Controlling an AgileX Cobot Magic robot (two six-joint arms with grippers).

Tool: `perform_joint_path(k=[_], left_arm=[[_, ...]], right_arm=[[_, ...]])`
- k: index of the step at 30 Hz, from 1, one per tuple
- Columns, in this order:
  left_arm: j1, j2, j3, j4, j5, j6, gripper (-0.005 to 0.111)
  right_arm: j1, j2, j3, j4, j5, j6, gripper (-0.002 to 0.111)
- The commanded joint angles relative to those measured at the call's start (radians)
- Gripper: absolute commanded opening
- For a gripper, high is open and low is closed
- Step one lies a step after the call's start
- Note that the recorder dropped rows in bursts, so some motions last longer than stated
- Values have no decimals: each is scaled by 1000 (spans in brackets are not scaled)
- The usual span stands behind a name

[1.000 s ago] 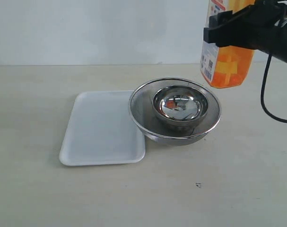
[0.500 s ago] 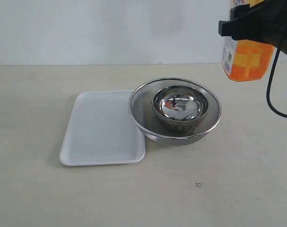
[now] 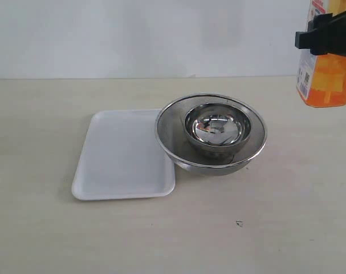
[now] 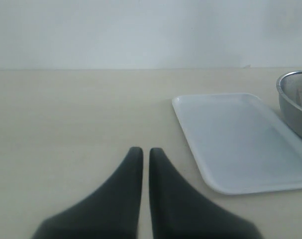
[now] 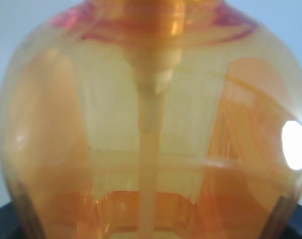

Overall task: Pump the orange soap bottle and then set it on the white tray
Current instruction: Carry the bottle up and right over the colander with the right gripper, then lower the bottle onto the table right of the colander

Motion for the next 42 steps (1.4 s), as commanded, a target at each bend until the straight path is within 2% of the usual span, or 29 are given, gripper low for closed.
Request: perform_joint_path(k=[1, 5, 10, 18, 25, 28, 33, 42], left_arm=[[1, -4, 2, -9, 0, 4, 5], [1, -4, 2, -9, 0, 4, 5], [1, -4, 2, -9, 0, 4, 5], [1, -4, 2, -9, 0, 4, 5], [1, -4, 2, -9, 0, 4, 5], [1, -4, 2, -9, 0, 4, 5], [1, -4, 2, -9, 0, 4, 5], [1, -4, 2, -9, 0, 4, 5]], right_arm=[[-5, -22, -44, -151, -29, 107, 0], [-5, -3, -115, -225, 13, 183, 0], [-5, 26, -178, -236, 56, 185, 0], [-67, 47, -179, -342, 101, 364, 0], [-71, 47, -165, -360, 115, 366, 0], [-71, 47, -88, -362, 9, 376, 0], [-71, 47, 45, -540, -229, 587, 0], [-71, 143, 53, -591, -300, 614, 0]])
